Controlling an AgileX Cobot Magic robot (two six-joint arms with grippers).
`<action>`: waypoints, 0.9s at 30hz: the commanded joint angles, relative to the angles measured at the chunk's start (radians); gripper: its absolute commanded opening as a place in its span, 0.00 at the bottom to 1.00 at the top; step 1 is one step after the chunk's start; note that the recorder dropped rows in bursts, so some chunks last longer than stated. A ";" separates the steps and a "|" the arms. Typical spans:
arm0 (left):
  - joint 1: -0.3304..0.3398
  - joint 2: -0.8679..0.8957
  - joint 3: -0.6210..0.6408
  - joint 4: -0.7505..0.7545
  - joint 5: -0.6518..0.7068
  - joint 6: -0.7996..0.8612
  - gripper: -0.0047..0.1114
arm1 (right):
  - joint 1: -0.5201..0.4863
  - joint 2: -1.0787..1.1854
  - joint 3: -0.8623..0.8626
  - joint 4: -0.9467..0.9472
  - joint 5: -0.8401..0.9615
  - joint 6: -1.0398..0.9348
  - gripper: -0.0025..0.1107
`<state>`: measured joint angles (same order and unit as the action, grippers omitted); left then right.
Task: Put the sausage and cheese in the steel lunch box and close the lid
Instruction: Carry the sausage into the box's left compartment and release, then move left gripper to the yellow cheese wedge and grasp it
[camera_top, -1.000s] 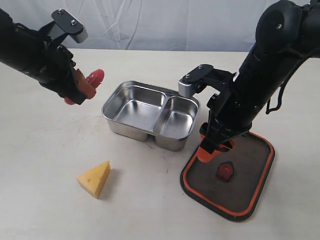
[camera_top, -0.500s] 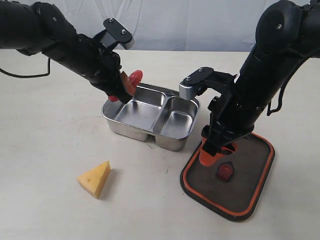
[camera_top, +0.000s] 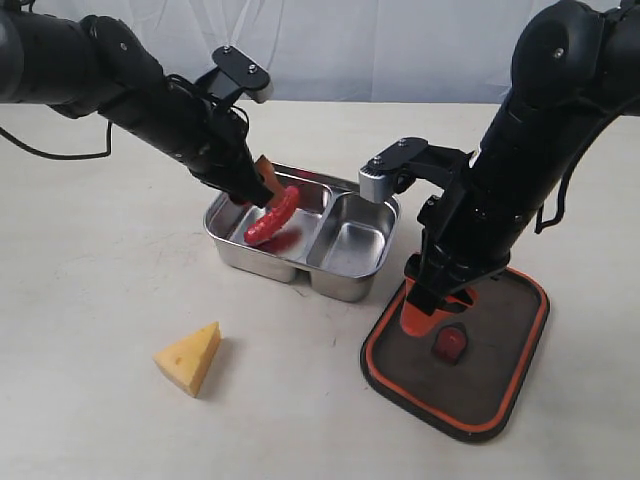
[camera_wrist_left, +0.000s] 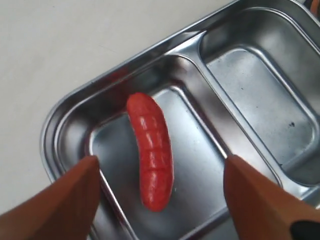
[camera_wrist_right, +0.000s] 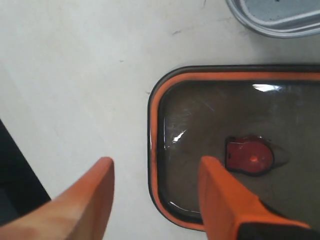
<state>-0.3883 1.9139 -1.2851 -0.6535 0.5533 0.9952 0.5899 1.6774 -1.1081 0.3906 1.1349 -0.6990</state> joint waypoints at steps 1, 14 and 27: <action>-0.004 -0.007 -0.008 0.005 0.078 -0.009 0.61 | 0.000 -0.009 -0.004 -0.027 0.007 -0.003 0.47; 0.001 -0.094 -0.008 0.320 0.668 -0.415 0.53 | 0.000 -0.009 -0.004 -0.048 0.043 -0.002 0.47; -0.001 -0.095 0.155 0.232 0.628 -0.504 0.53 | 0.000 -0.009 -0.004 -0.046 0.042 0.003 0.47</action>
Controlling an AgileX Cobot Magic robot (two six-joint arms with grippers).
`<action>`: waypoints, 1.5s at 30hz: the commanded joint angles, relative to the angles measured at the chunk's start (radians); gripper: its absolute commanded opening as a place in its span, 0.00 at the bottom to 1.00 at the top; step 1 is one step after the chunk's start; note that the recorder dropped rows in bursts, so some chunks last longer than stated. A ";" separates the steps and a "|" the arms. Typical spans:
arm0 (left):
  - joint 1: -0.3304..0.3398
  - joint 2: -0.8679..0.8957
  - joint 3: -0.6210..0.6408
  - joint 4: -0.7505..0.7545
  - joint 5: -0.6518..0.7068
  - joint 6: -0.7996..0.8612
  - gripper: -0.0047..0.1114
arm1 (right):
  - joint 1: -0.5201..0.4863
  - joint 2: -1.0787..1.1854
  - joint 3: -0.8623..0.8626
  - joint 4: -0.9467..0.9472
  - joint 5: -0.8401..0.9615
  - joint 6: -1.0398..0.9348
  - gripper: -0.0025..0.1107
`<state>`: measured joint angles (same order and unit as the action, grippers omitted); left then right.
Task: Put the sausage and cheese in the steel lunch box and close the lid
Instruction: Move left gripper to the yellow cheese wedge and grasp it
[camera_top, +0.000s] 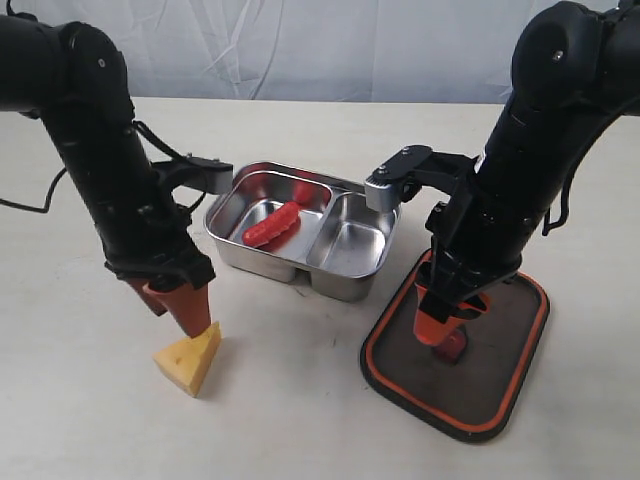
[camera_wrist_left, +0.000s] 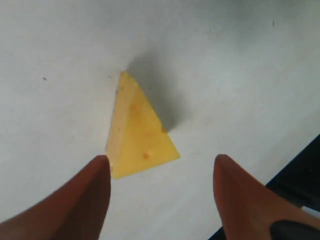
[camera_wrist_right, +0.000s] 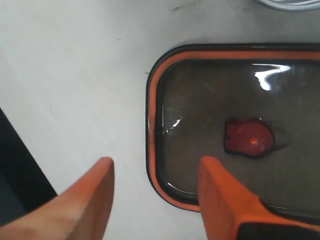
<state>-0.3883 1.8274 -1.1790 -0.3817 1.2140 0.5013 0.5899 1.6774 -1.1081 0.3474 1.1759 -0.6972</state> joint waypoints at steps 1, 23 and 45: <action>-0.001 -0.009 0.063 -0.045 -0.055 -0.010 0.53 | 0.000 -0.009 -0.004 -0.003 -0.001 0.001 0.47; -0.016 0.009 0.109 -0.046 -0.230 -0.010 0.53 | 0.000 -0.009 -0.004 -0.003 -0.002 0.001 0.47; -0.098 0.093 0.195 0.022 -0.342 -0.012 0.48 | 0.000 -0.009 -0.004 -0.003 -0.004 0.001 0.47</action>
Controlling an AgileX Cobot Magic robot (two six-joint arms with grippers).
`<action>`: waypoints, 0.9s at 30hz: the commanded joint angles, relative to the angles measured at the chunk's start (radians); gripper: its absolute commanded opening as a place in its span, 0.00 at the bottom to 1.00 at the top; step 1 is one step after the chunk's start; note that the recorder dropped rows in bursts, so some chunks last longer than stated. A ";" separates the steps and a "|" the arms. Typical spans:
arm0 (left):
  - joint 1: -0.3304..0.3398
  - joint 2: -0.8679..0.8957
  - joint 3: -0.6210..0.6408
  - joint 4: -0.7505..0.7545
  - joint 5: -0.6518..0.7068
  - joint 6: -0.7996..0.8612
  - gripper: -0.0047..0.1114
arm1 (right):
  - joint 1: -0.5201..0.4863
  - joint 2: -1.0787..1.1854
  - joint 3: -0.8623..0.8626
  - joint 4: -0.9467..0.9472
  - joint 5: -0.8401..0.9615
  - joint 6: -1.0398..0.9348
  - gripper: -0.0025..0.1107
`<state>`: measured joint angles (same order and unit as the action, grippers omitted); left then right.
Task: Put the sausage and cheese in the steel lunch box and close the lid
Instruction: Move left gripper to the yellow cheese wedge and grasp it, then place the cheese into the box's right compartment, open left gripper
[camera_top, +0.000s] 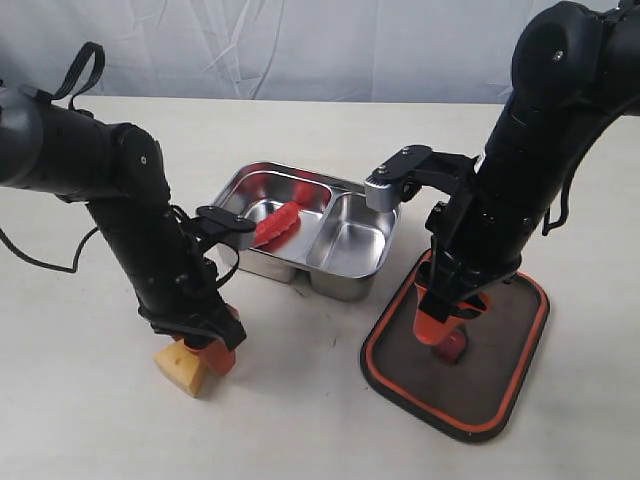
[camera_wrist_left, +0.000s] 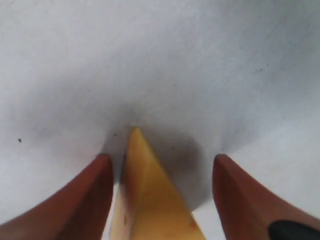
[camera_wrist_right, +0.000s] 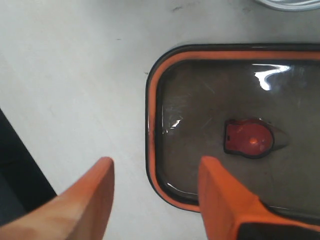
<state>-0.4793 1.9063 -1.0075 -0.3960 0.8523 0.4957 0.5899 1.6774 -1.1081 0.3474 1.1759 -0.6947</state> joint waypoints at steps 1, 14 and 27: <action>-0.007 0.014 0.023 0.036 0.031 -0.006 0.43 | 0.000 -0.009 -0.004 -0.003 -0.004 -0.001 0.47; -0.007 0.004 0.023 0.034 0.104 -0.002 0.04 | -0.004 -0.018 -0.004 -0.071 -0.004 0.026 0.47; -0.023 -0.226 -0.159 -0.158 -0.071 0.094 0.04 | -0.323 -0.284 -0.004 -0.148 -0.077 0.112 0.47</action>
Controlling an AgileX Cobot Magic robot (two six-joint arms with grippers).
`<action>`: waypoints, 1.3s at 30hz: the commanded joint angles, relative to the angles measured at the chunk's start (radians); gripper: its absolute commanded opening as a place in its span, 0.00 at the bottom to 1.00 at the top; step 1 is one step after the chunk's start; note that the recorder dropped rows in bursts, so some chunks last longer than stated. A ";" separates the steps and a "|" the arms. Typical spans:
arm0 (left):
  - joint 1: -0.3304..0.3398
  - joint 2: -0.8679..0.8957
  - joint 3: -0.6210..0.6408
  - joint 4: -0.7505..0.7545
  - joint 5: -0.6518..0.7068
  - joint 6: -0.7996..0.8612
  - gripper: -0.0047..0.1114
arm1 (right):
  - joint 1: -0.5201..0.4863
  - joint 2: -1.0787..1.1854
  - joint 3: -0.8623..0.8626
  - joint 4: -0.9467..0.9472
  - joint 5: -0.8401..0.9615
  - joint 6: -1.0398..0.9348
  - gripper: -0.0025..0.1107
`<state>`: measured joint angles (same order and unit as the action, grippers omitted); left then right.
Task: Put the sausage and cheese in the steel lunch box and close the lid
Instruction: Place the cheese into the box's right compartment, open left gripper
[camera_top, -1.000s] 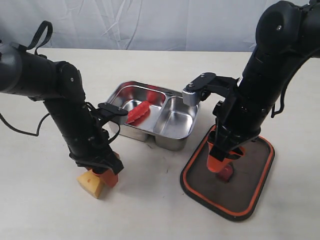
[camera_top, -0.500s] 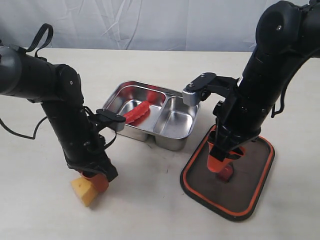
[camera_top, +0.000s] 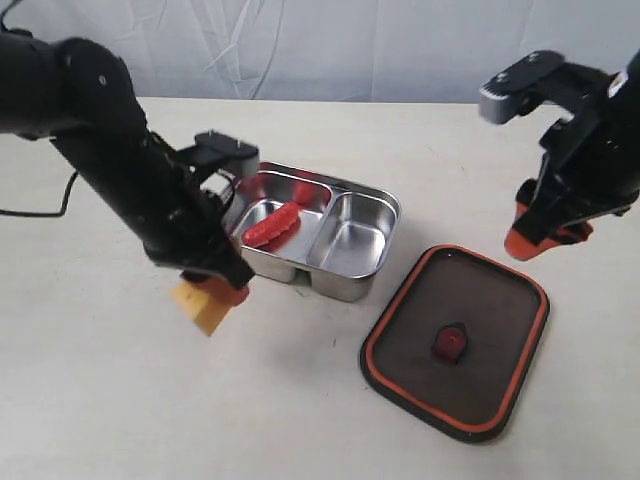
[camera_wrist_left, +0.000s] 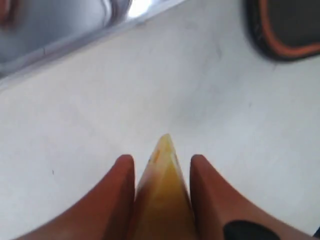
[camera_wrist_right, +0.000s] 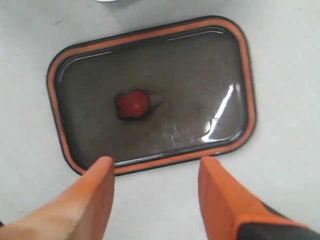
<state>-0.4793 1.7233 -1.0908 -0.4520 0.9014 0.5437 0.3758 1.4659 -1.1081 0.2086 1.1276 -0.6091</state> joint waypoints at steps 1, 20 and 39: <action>-0.028 -0.037 -0.092 -0.102 -0.149 0.046 0.04 | -0.124 -0.083 -0.004 -0.006 -0.034 0.036 0.47; -0.112 0.338 -0.449 -0.160 -0.231 0.179 0.04 | -0.178 -0.107 -0.002 0.043 -0.119 0.067 0.47; -0.112 0.354 -0.459 -0.164 -0.168 0.198 0.57 | -0.178 -0.096 -0.002 0.047 -0.119 0.067 0.47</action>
<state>-0.5859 2.0798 -1.5390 -0.6038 0.7366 0.7373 0.2043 1.3662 -1.1081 0.2555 1.0186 -0.5411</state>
